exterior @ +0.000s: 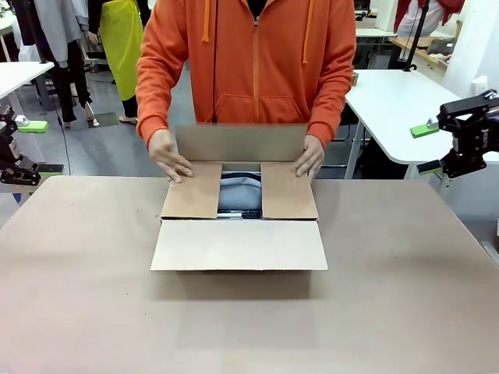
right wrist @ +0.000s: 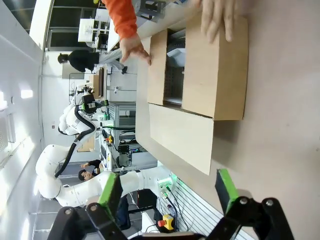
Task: Pack the gift set into the box.
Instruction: Press and hold the closed box until the human finishes sealing it.
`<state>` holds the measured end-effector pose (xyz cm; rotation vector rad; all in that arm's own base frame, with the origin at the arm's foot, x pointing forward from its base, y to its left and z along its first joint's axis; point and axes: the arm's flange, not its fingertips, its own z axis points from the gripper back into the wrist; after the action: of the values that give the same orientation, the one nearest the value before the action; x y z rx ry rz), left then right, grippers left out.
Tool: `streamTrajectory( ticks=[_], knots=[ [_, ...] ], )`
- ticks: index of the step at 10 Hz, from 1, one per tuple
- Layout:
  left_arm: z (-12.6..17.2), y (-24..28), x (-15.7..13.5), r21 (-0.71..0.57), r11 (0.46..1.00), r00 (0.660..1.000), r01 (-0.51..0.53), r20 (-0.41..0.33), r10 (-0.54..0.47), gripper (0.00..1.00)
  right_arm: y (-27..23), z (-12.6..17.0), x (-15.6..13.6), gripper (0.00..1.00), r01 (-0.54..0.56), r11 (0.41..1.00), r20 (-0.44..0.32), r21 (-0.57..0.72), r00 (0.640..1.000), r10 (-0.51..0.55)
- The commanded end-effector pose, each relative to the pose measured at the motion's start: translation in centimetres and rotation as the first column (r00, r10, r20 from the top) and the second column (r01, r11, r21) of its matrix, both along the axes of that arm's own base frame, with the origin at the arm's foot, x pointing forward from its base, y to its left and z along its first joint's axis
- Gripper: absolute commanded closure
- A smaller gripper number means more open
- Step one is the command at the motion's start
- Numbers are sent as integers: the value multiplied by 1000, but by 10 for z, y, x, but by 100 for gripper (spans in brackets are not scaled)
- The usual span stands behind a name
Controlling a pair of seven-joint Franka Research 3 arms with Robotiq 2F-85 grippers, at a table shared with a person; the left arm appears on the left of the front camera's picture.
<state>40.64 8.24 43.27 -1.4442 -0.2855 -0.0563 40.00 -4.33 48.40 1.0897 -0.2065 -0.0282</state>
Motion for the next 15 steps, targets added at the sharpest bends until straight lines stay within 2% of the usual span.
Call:
streamTrajectory(
  ticks=[1, 15],
  knots=[
    [1, -2, -1, -32, 999, 1000, -10, 15, 11, 0, -1, 0, -1, 0, -12, 1000, 6, -10, 1000, 12],
    [1, -2, -1, -32, 999, 1000, -10, 15, 11, 0, -1, 0, -1, 0, -12, 1000, 6, -10, 1000, 12]
  ],
)
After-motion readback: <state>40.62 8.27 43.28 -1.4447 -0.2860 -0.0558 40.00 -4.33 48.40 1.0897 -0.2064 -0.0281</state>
